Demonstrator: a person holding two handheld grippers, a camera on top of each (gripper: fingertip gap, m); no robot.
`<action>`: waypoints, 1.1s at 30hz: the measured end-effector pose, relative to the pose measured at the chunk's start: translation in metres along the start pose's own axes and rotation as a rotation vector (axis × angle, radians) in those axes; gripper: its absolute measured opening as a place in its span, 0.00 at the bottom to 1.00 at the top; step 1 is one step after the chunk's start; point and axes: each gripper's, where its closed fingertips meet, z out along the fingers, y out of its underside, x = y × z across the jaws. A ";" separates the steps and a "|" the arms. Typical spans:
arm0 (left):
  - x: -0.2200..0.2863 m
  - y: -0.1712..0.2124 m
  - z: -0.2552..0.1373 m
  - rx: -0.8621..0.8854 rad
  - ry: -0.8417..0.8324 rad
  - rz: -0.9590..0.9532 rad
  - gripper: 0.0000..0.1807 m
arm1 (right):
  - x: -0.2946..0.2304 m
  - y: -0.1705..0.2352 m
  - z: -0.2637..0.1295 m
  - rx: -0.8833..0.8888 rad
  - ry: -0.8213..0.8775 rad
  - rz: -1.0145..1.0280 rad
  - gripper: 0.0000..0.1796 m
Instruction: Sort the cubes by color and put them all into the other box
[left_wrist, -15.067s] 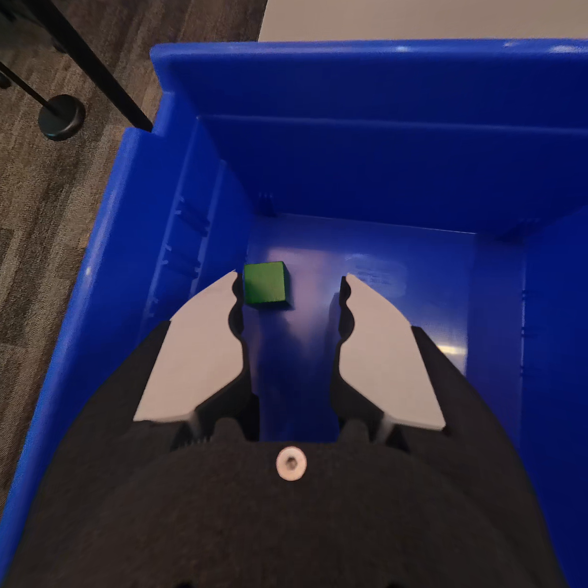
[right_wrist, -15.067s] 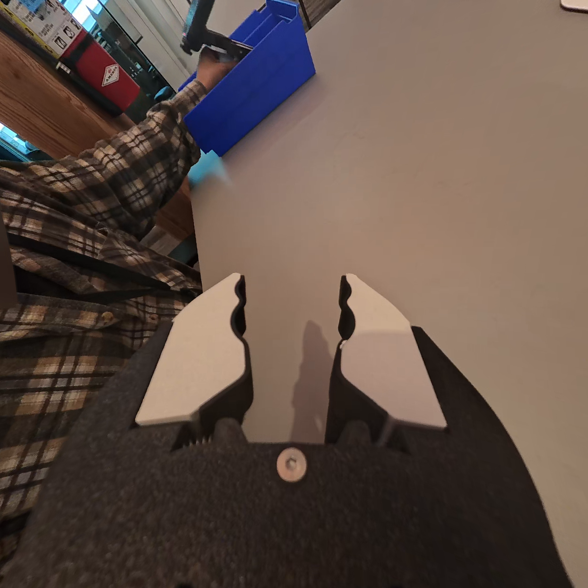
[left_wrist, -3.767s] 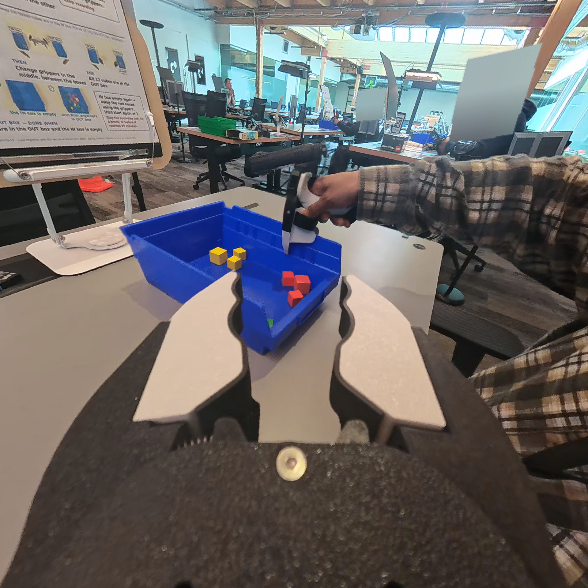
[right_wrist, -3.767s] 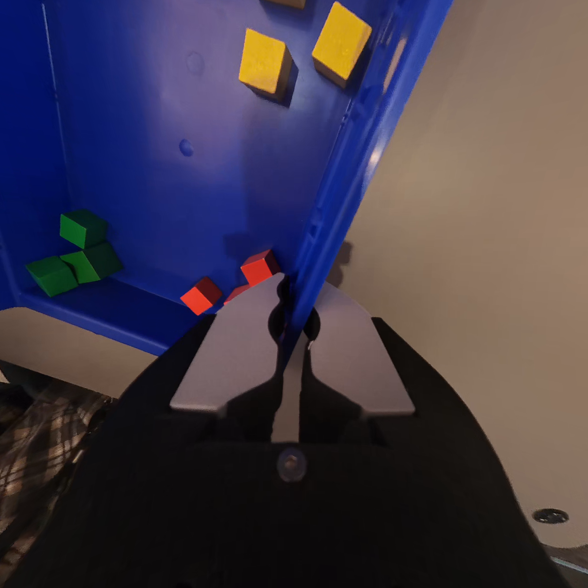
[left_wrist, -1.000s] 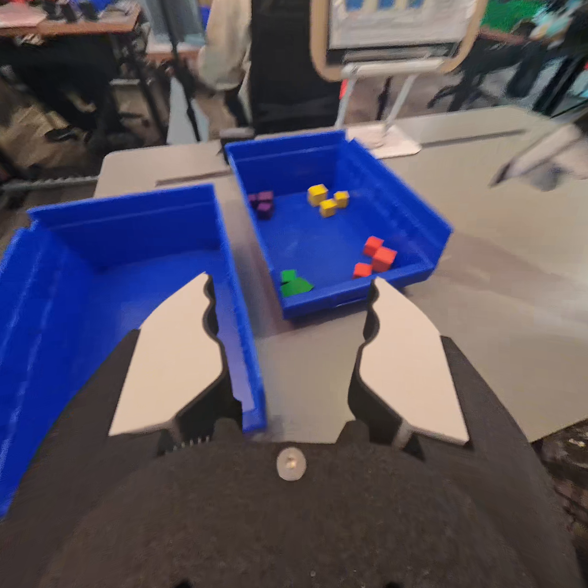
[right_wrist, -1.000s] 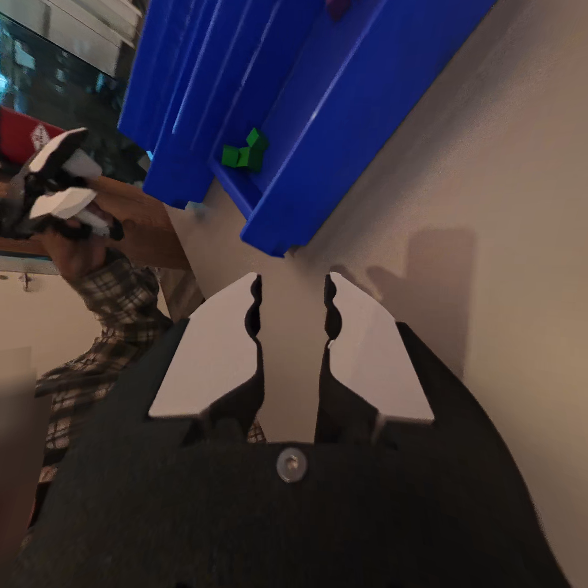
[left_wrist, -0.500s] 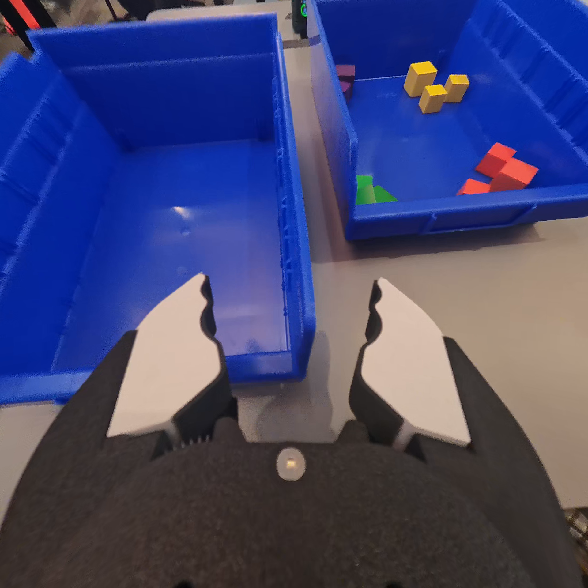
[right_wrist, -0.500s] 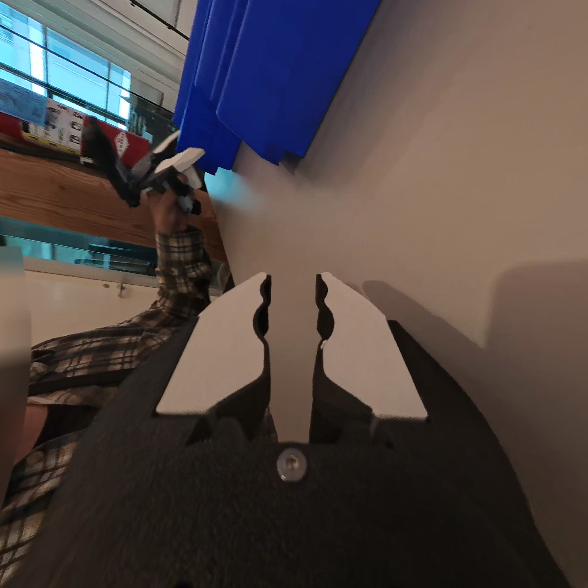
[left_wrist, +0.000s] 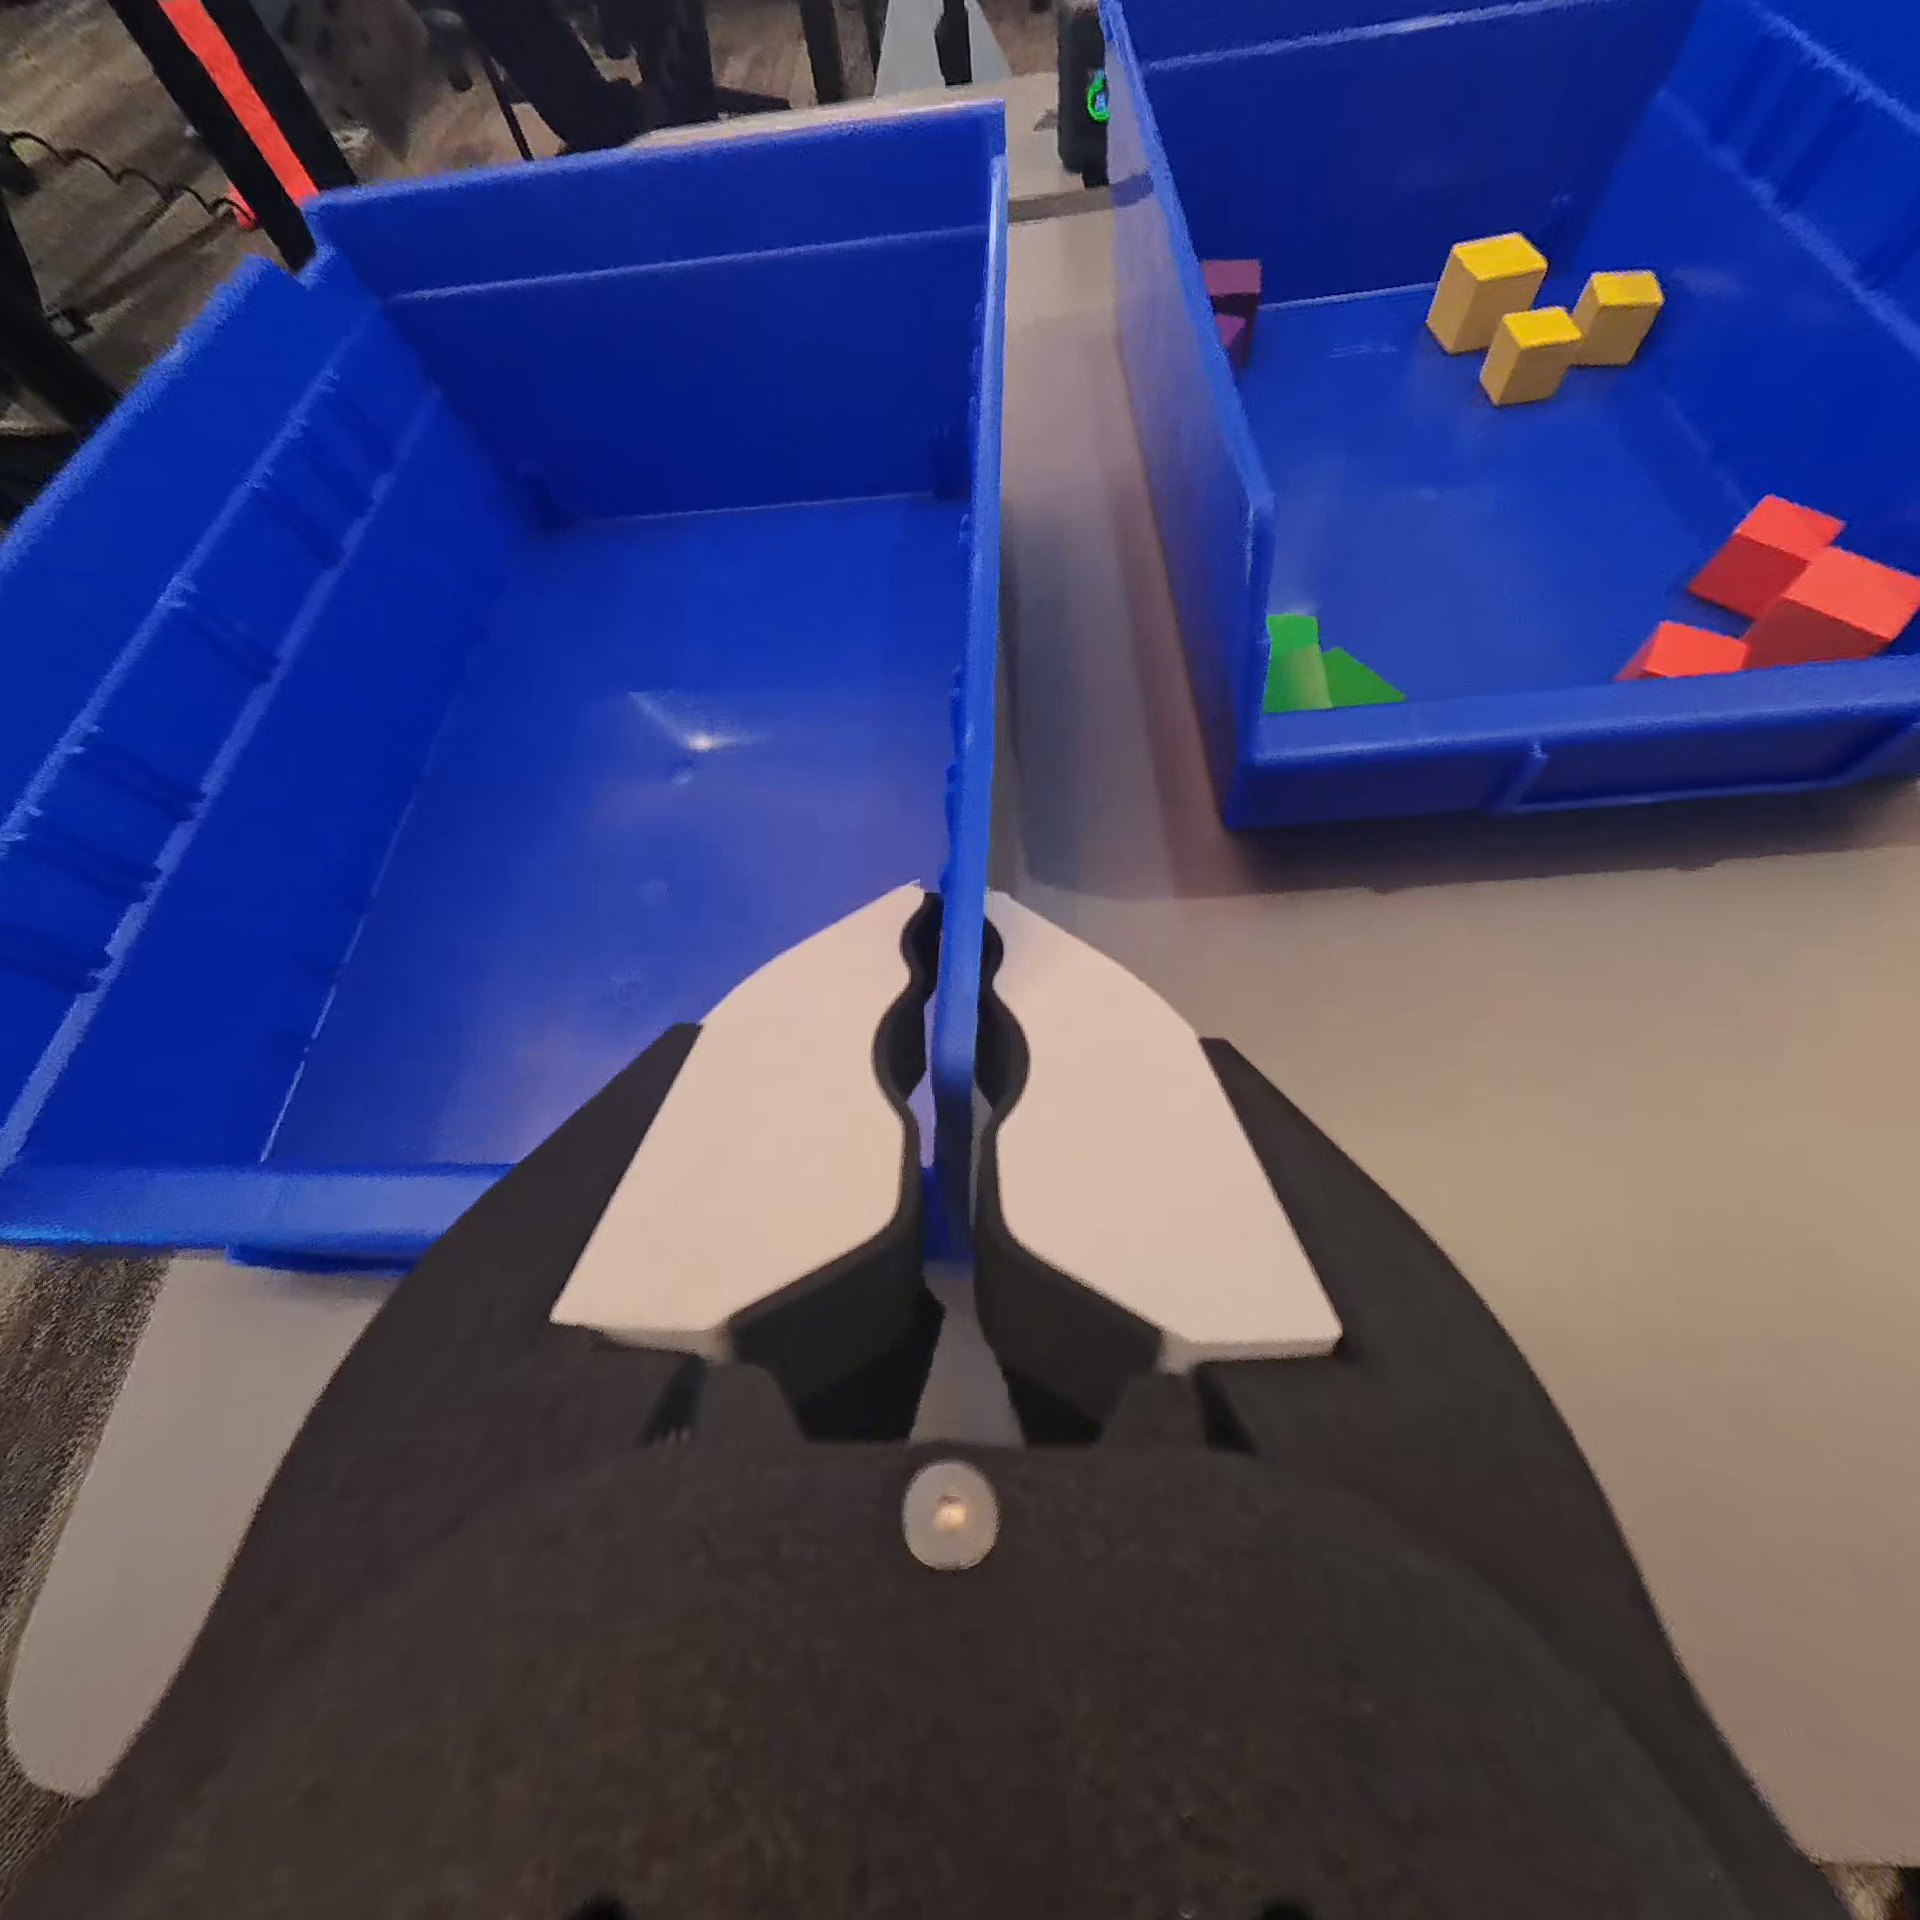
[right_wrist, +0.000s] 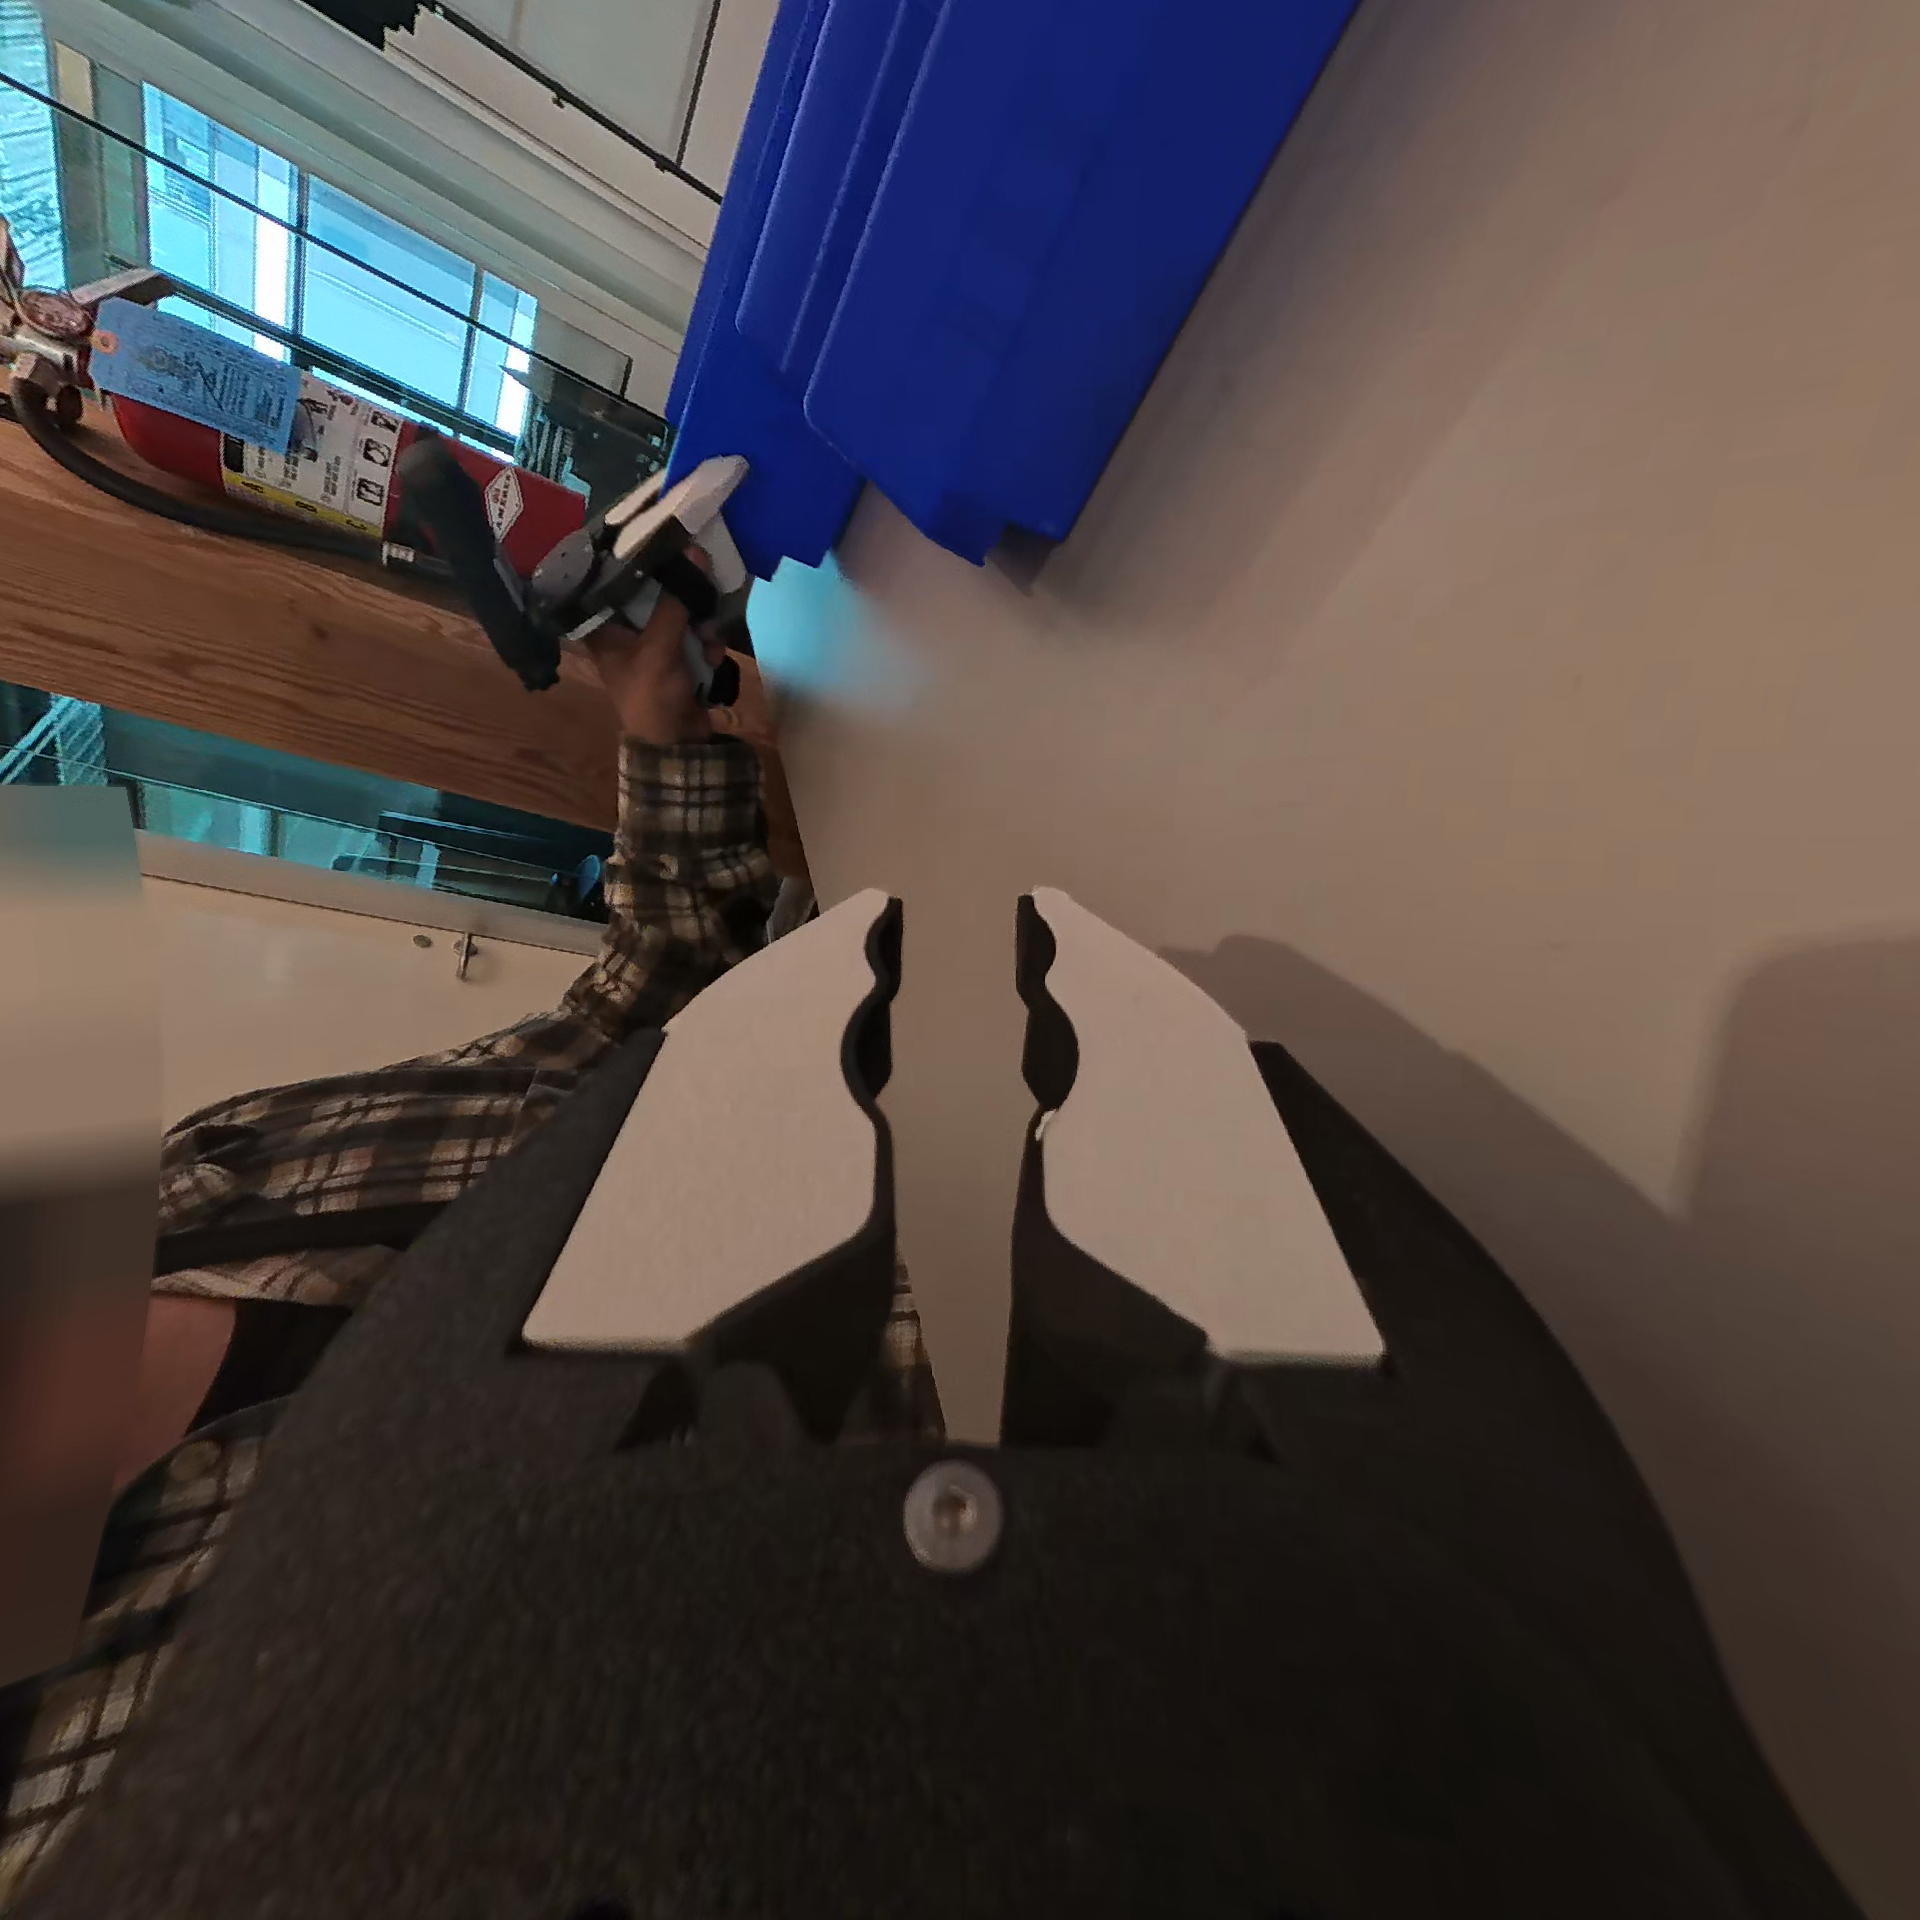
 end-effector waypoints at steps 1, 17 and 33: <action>-0.003 -0.003 -0.002 0.015 -0.010 0.001 0.02 | 0.000 0.001 0.000 -0.001 -0.002 0.001 0.11; -0.011 -0.043 -0.036 0.121 -0.066 0.133 0.02 | -0.006 0.002 -0.007 0.034 -0.055 0.004 0.10; 0.033 -0.138 -0.092 0.296 -0.033 0.362 0.03 | -0.028 -0.002 -0.016 0.060 -0.103 -0.051 0.10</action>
